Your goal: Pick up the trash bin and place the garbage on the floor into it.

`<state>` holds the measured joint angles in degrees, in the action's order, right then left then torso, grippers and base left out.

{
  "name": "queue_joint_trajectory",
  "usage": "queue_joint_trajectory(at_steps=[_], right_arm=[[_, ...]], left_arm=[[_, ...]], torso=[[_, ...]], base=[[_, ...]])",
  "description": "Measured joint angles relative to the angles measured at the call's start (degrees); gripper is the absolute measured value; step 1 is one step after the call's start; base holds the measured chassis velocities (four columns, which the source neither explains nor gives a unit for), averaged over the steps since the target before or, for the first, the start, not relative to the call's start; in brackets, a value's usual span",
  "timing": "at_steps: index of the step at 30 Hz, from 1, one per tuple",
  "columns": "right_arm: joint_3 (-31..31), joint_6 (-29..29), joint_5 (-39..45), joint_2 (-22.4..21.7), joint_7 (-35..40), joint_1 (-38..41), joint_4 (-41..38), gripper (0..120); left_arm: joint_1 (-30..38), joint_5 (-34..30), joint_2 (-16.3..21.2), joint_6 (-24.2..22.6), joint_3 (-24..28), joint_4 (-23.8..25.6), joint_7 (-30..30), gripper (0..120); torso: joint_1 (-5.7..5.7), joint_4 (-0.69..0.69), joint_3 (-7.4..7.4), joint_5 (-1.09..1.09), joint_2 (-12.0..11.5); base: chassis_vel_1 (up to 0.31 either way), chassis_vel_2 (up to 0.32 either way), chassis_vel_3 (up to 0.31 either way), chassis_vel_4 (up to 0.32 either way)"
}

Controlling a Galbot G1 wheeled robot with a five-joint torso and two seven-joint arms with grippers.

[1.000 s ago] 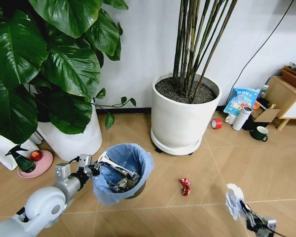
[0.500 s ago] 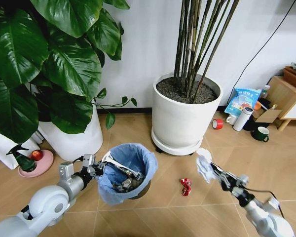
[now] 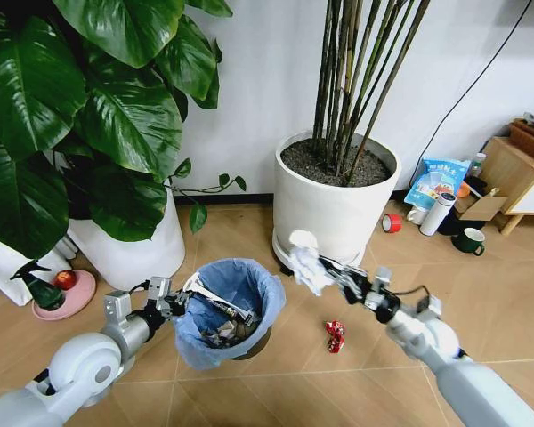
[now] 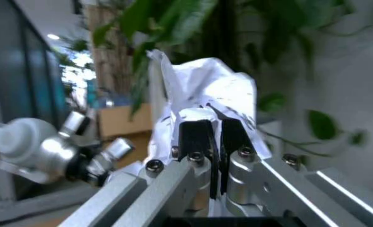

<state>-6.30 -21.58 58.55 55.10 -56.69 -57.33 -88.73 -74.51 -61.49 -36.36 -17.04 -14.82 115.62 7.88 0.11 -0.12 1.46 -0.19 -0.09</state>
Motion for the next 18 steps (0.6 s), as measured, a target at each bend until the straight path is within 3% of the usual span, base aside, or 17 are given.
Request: queue_joint_trajectory(at_steps=[18], right_arm=[[15.84,0.67,1.92,3.76,-0.90,14.19,5.04,0]], left_arm=[[-0.09,-0.07,-0.16,-0.02,-0.67,0.33,0.55,0]], torso=[[0.00,-0.01,0.00,0.01,0.00]], base=[[0.000,0.000,0.000,0.000]])
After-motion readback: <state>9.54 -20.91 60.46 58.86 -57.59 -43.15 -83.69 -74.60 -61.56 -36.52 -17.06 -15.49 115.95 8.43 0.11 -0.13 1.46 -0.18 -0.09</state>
